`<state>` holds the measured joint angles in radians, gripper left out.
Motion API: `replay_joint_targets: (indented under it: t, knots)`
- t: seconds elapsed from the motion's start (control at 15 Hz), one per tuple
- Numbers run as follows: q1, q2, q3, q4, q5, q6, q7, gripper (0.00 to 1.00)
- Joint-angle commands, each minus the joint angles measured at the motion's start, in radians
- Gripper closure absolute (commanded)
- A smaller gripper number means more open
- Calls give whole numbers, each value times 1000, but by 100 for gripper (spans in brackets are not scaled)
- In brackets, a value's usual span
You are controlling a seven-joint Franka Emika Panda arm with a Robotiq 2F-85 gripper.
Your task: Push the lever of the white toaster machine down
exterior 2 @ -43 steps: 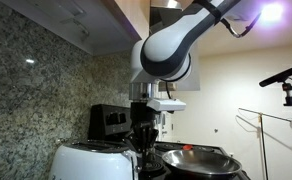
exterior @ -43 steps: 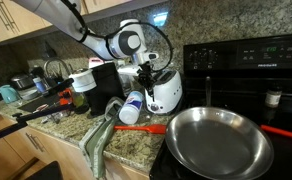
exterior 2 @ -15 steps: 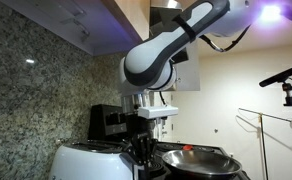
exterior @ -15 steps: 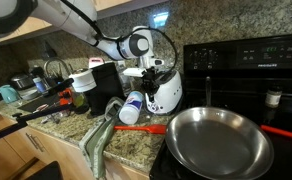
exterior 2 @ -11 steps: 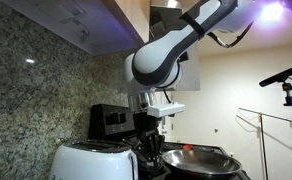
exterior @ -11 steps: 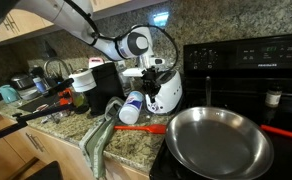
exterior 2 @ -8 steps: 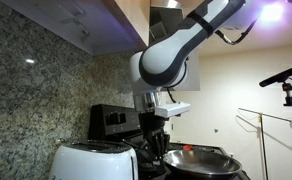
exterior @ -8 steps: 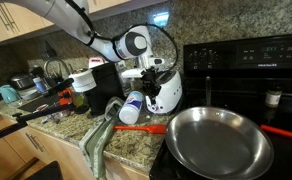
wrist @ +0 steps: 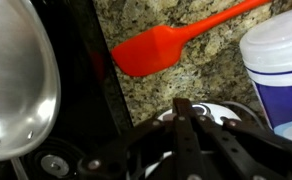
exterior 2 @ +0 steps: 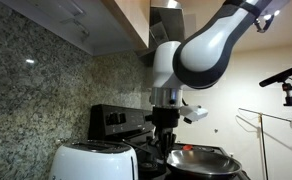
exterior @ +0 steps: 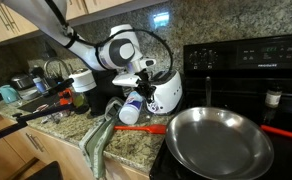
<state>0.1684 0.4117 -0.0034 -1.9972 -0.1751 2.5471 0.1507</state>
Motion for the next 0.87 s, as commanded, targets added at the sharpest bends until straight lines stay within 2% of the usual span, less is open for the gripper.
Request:
replay_joint_targets:
  t: [0.0,0.2,0.33,0.4,0.53,0.8]
  knots:
    - [-50,-178,24,-252,32,225,-60,100]
    - [-88,-282,42,-426,79,424,-99,100]
    - [-117,-340,75,-526,152,536,-139,100]
    - [-81,-240,36,-402,100,459,-99,99]
    - [-99,-292,54,-481,132,512,-121,99]
    - [-100,-318,58,-503,134,513,-120,99]
